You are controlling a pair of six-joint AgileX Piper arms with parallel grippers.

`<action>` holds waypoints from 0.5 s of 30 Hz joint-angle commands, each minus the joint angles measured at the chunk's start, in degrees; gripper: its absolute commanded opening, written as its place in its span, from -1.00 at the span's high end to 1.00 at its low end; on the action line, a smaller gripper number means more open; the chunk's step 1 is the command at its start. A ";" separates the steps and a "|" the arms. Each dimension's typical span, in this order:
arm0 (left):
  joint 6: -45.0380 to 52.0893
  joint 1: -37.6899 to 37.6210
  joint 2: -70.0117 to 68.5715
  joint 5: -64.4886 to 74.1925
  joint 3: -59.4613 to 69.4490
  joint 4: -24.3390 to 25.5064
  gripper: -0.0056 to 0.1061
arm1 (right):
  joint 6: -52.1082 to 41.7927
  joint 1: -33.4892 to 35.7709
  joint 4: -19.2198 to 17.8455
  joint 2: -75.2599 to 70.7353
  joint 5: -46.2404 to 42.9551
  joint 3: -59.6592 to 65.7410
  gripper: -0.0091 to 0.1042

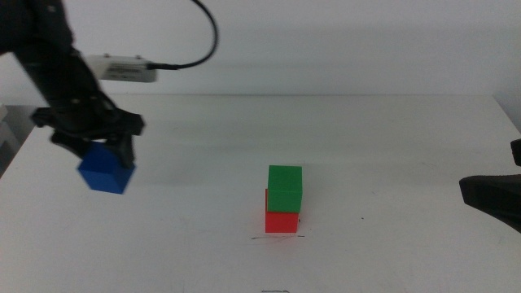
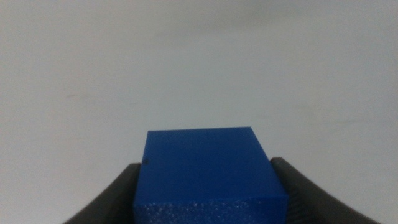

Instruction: Stack red cubes first, then green, then blue cubes in a specific spot.

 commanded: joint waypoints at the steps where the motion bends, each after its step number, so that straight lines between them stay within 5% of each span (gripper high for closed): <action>1: -2.79 -2.97 -3.04 5.55 -1.88 -1.38 0.07 | -0.45 -0.48 0.06 -0.24 -3.59 -1.33 -0.27; 15: -22.74 -14.41 -3.59 5.55 -2.64 0.23 0.13 | -0.45 -0.48 0.06 -0.24 -3.59 -1.33 -0.27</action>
